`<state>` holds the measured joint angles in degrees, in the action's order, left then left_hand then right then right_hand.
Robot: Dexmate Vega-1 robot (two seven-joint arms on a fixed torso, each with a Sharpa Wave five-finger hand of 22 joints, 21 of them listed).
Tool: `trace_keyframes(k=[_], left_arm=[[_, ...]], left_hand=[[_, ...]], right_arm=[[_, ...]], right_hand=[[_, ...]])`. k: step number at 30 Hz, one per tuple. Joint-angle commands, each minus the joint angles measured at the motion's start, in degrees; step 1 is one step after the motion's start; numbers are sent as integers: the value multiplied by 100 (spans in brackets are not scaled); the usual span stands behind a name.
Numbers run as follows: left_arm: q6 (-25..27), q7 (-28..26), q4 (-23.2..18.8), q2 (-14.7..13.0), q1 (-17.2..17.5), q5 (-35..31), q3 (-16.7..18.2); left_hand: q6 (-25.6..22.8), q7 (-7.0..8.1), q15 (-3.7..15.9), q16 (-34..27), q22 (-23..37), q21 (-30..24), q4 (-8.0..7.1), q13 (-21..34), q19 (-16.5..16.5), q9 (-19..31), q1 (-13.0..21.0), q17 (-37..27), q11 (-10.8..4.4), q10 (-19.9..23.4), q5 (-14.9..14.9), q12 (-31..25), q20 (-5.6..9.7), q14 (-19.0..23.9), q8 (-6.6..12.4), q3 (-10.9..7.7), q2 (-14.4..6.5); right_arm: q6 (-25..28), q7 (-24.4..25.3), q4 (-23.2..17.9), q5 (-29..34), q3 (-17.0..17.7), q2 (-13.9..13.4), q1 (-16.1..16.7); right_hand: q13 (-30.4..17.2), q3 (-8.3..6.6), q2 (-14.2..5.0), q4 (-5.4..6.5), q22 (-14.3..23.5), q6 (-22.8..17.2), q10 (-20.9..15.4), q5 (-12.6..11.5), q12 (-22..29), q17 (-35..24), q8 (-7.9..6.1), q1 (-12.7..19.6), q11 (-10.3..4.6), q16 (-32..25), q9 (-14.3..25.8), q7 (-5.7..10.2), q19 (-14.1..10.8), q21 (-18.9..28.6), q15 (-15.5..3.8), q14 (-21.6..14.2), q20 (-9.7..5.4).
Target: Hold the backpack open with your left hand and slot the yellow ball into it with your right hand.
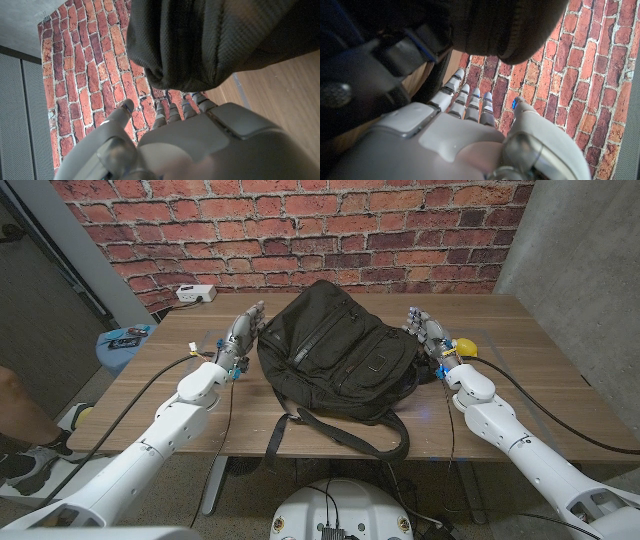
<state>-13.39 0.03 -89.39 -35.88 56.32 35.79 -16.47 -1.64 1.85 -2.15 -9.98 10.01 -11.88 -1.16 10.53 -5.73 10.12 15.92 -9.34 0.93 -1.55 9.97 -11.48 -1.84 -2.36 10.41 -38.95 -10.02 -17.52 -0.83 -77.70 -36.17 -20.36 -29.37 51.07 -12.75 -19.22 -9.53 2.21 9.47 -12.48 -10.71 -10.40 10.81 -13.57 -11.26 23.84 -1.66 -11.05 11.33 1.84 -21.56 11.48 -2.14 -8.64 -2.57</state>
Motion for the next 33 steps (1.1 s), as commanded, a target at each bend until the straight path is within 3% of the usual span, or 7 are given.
trace_keyframes(k=[1,33], left_arm=[[224,-90,-462,-251,120,-90,121],[1107,-435,-1697,-1047,218,-644,354]], left_hand=[[-33,-31,-43,-8,3,16,109,19,-27,18,128,-12,48,-6,50,-30,-31,-31,30,-46,10],[-125,-81,-95,-22,-8,51,817,12,-58,13,757,-13,71,-21,310,-16,-189,27,63,-273,44]], right_arm=[[-47,31,-2,16,15,26,9],[-203,-128,195,36,64,-24,-106]], right_hand=[[-14,-16,27,-31,33,-20,-23,-9,38,-18,-24,24,23,-51,12,3,-35,4,-179,-32,-186],[19,-12,31,-81,34,-5,9,-3,34,0,-20,27,53,-71,12,-23,-34,-10,-170,-10,-171]])
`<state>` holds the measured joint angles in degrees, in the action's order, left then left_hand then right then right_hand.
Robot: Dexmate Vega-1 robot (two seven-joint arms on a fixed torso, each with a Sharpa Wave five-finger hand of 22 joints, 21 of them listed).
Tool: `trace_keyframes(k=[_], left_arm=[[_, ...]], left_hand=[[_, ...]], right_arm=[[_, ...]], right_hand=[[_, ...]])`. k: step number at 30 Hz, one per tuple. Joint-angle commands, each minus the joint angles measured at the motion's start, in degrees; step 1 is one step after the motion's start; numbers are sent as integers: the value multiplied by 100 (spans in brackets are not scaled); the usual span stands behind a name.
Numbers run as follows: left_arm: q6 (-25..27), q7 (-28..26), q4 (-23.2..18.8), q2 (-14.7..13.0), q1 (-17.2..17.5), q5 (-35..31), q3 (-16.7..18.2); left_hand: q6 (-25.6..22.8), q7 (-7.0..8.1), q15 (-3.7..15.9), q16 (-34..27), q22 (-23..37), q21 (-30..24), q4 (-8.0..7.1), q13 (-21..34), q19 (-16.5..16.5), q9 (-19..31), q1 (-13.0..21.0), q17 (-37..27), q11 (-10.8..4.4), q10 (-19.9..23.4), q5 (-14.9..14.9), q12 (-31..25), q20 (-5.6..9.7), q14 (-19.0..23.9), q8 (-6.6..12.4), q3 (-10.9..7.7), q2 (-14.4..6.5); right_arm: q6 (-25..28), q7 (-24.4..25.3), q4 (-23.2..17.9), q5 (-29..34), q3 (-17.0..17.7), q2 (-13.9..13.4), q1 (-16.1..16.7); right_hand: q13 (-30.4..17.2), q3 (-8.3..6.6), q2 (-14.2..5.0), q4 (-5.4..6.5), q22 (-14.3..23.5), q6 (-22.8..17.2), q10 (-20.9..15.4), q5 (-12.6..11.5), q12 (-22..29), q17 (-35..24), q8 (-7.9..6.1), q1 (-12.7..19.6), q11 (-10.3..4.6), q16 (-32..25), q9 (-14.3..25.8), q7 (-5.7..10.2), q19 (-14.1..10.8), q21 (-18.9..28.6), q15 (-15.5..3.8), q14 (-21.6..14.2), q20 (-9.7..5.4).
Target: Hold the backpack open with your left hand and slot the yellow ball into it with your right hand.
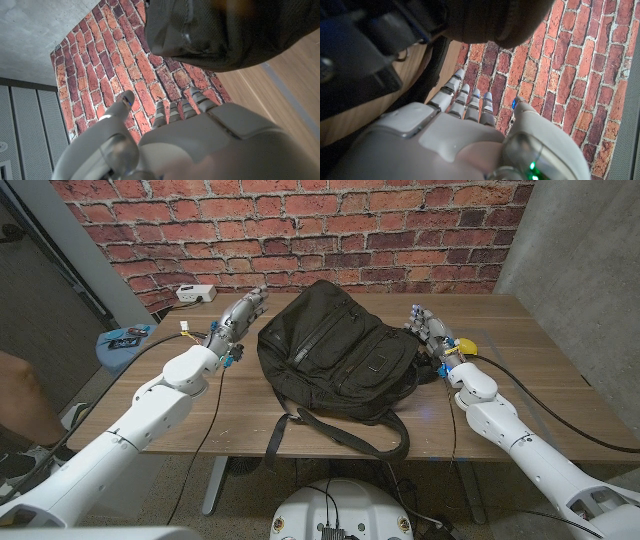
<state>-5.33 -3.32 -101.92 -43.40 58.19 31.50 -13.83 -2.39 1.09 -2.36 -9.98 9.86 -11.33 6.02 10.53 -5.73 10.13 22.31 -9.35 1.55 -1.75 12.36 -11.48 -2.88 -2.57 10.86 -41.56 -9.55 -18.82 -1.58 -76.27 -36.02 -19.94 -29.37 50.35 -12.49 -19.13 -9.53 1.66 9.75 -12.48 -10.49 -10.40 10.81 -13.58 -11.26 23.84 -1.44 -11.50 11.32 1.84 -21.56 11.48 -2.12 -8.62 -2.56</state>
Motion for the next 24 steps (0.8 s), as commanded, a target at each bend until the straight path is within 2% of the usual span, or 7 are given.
trace_keyframes(k=[1,10,14,19,24], left_arm=[[317,-146,-490,-323,32,-298,84],[533,-246,-759,-425,-32,-600,2],[790,-304,-927,-464,-69,-621,-15],[1071,-395,-1179,-643,-147,-942,-98],[1171,-517,-1347,-677,-176,-1217,-176]], left_hand=[[-50,-9,-74,-27,8,-3,111,13,-59,13,130,-12,4,2,77,-17,-90,63,16,-13,-1],[-103,-8,-91,-27,13,0,205,12,-57,13,220,-14,12,23,130,-23,-114,96,22,-16,11],[-225,-19,-95,-26,16,2,261,12,-53,14,287,-15,12,97,167,-48,-125,113,56,-17,14],[-323,-38,-88,-43,17,0,321,13,-65,15,366,-15,5,171,206,-69,-153,188,72,-9,36],[-460,-34,-66,-66,17,-6,373,15,-92,17,453,-16,-8,306,239,-108,-191,313,94,18,81]], right_arm=[[-79,-51,46,20,31,-33,-30],[-94,-105,-28,-12,112,-154,5],[-73,-95,-93,-39,155,-203,46],[-40,-81,-160,-62,190,-252,93],[-52,-120,-173,-81,210,-280,107]], right_hand=[[-7,-20,32,-28,7,-3,-12,-3,34,2,-19,29,33,-27,12,-25,-36,-10,-168,-11,-170],[1,-19,31,-41,7,0,-12,-2,37,6,-19,29,34,-33,12,-28,-36,-13,-166,-9,-168],[5,-18,29,-46,7,-1,-10,-2,37,8,-20,28,29,-35,12,-24,-36,-14,-161,-4,-170],[9,-18,29,-56,7,3,-11,-1,39,11,-19,31,31,-37,12,-24,-36,-16,-172,0,-167],[13,-20,25,-62,7,3,-10,-2,40,13,-20,32,33,-39,12,-26,-37,-17,-168,4,-169]])
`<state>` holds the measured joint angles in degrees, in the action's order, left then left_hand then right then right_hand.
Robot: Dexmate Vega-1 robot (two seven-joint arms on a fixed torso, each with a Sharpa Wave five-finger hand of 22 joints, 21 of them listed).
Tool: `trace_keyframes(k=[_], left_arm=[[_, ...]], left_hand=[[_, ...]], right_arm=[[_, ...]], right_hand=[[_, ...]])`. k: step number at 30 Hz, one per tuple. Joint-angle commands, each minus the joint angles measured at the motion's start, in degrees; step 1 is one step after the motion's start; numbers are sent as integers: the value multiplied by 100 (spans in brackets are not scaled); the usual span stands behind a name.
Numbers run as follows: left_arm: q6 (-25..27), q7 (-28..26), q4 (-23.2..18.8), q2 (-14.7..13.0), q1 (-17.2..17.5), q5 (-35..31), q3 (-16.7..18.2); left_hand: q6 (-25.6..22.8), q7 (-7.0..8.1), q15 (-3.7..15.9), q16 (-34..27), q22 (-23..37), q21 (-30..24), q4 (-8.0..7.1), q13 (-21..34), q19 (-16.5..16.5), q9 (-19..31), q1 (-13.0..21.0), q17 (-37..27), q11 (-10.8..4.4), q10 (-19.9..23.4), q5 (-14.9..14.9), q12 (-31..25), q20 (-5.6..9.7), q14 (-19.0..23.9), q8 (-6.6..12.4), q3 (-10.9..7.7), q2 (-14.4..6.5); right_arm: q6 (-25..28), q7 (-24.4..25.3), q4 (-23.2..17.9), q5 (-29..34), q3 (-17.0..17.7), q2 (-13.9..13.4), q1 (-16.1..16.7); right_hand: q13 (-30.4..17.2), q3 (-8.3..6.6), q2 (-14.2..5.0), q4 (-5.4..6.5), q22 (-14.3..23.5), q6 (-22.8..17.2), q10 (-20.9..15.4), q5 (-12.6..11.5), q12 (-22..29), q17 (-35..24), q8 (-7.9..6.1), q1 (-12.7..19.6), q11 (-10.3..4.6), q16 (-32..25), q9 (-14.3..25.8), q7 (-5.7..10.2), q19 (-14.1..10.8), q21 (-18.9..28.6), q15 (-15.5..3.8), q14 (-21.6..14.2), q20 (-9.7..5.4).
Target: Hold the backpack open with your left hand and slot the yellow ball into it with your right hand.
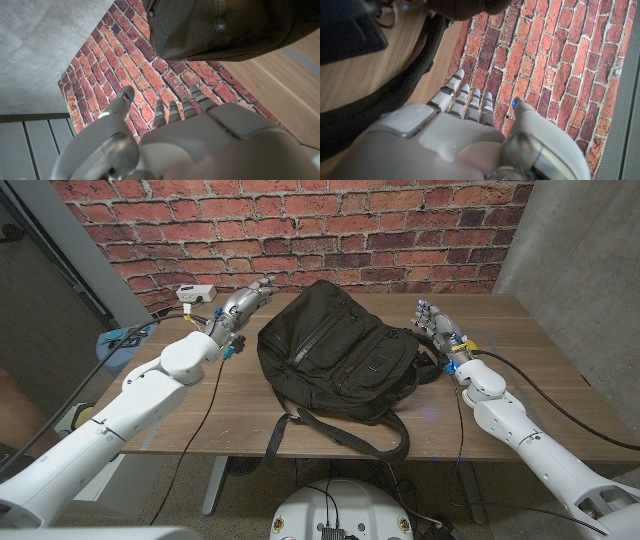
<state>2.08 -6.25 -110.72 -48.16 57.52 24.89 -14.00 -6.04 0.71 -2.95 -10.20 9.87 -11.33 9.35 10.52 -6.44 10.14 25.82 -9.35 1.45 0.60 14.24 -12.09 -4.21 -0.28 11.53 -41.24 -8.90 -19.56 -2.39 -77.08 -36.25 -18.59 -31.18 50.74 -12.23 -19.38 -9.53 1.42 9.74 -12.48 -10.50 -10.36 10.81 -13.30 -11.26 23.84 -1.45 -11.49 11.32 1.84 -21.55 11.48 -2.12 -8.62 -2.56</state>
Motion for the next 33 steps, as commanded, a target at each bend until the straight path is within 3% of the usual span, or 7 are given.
trace_keyframes(k=[1,11,33], left_arm=[[458,-224,-494,-212,-128,-608,-186],[659,-243,-792,-282,-278,-1119,-420],[576,401,-762,-56,-1048,-1869,-1184]], left_hand=[[-110,5,0,-48,16,-9,44,16,-29,16,112,-16,8,88,54,-52,-55,103,30,-10,20],[-267,-13,1,-65,18,-15,68,21,-65,18,205,-18,-6,269,86,-97,-99,261,43,46,80],[-334,-65,-12,-55,19,-11,86,29,-84,20,299,-23,-45,352,107,-97,-164,360,17,131,179]], right_arm=[[19,-46,-93,-63,82,-106,72],[-26,-138,-44,-143,128,-114,93],[-90,-121,-149,-247,256,-164,279]], right_hand=[[-13,5,24,-38,8,3,-11,-5,41,-14,-19,30,33,-39,13,-27,-37,-17,-171,6,-171],[-6,7,20,-48,8,0,-9,-4,42,-11,-21,28,34,-48,13,-32,-37,-19,-170,3,-168],[7,4,13,-70,8,-1,-4,-3,45,-3,-24,28,33,-58,13,-32,-40,-22,-168,7,-170]])
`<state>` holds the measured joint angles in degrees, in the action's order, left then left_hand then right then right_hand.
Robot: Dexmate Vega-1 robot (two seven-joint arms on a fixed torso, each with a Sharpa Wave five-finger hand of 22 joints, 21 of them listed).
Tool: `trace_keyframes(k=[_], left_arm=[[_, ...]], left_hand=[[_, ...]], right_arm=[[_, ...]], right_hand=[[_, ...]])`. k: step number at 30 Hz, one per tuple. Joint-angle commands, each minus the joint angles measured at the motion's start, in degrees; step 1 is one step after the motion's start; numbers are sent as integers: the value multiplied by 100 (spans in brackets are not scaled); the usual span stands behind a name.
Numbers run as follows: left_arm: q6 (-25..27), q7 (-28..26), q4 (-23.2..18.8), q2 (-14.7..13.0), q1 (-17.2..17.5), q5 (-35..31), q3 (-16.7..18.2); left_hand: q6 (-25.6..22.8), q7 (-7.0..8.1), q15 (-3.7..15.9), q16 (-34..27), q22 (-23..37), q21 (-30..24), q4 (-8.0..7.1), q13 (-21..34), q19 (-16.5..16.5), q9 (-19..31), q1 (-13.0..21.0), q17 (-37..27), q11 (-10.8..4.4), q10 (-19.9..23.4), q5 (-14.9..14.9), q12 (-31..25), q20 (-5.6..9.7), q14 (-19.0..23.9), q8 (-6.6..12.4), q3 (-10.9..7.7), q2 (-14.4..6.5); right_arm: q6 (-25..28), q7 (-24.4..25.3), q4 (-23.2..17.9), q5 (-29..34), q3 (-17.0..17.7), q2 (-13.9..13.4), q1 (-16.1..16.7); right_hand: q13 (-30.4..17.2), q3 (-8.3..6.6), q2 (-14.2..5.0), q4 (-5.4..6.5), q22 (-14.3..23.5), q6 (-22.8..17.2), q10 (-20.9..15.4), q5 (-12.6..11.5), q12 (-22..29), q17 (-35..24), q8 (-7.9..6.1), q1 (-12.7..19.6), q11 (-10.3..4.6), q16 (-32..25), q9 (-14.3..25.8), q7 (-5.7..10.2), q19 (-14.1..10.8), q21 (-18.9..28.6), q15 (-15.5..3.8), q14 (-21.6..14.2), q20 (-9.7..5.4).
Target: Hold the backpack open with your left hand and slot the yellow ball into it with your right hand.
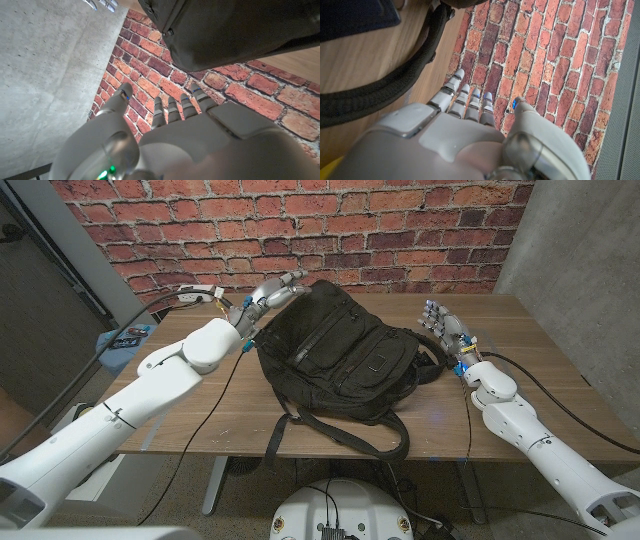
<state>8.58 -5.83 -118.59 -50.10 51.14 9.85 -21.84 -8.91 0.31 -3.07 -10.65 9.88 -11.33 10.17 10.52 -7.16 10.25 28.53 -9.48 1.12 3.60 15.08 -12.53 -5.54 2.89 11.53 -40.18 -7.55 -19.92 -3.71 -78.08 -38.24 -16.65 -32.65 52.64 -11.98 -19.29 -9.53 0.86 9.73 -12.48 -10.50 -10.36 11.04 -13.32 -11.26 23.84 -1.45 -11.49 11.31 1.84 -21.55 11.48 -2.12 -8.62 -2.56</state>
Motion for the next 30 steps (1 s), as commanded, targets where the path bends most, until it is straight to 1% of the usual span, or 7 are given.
trace_keyframes(k=[1,7,16,23,30], left_arm=[[-82,398,29,150,-443,-388,-431],[-83,577,15,207,-576,-483,-559],[-131,851,32,262,-756,-594,-727],[-303,1069,86,295,-909,-713,-843],[-230,1287,31,346,-1073,-886,-1006]], left_hand=[[-48,-29,-6,-10,19,-11,4,29,-13,9,30,-10,-14,51,24,-51,-34,46,16,28,47],[-49,-41,-8,4,19,-4,5,32,-1,10,57,-12,-7,52,27,-42,-43,42,4,56,78],[38,-107,-32,39,19,14,13,36,36,13,130,-15,-9,-37,39,10,-60,-20,-42,105,135],[-69,-114,-36,39,19,18,18,41,44,18,169,-18,-25,-9,29,6,-67,-22,-1,162,208],[-126,-162,-38,42,19,21,13,44,55,22,192,-19,-32,-7,20,9,-73,-28,16,198,245]], right_arm=[[-65,14,-48,-50,68,-12,94],[-103,42,-68,-58,98,-9,145],[-154,53,-74,-70,133,-9,198],[-257,21,8,-96,158,38,205],[-309,16,26,-121,191,48,233]], right_hand=[[-18,-4,11,-13,9,-2,-4,-3,22,-3,-24,25,33,-59,13,-31,-41,-22,-172,9,-173],[-14,-6,7,-20,9,-2,-6,-3,24,0,-24,26,40,-61,13,-33,-41,-23,-167,12,-173],[-10,-6,4,-27,9,5,-1,-2,24,1,-22,23,41,-66,13,-33,-41,-24,-163,14,-172],[-7,-6,3,-33,9,4,1,-2,24,4,-23,23,39,-69,13,-41,-42,-24,-157,15,-174],[-4,-8,1,-39,9,-1,-1,-2,27,5,-26,22,39,-72,13,-35,-41,-25,-165,14,-175]])
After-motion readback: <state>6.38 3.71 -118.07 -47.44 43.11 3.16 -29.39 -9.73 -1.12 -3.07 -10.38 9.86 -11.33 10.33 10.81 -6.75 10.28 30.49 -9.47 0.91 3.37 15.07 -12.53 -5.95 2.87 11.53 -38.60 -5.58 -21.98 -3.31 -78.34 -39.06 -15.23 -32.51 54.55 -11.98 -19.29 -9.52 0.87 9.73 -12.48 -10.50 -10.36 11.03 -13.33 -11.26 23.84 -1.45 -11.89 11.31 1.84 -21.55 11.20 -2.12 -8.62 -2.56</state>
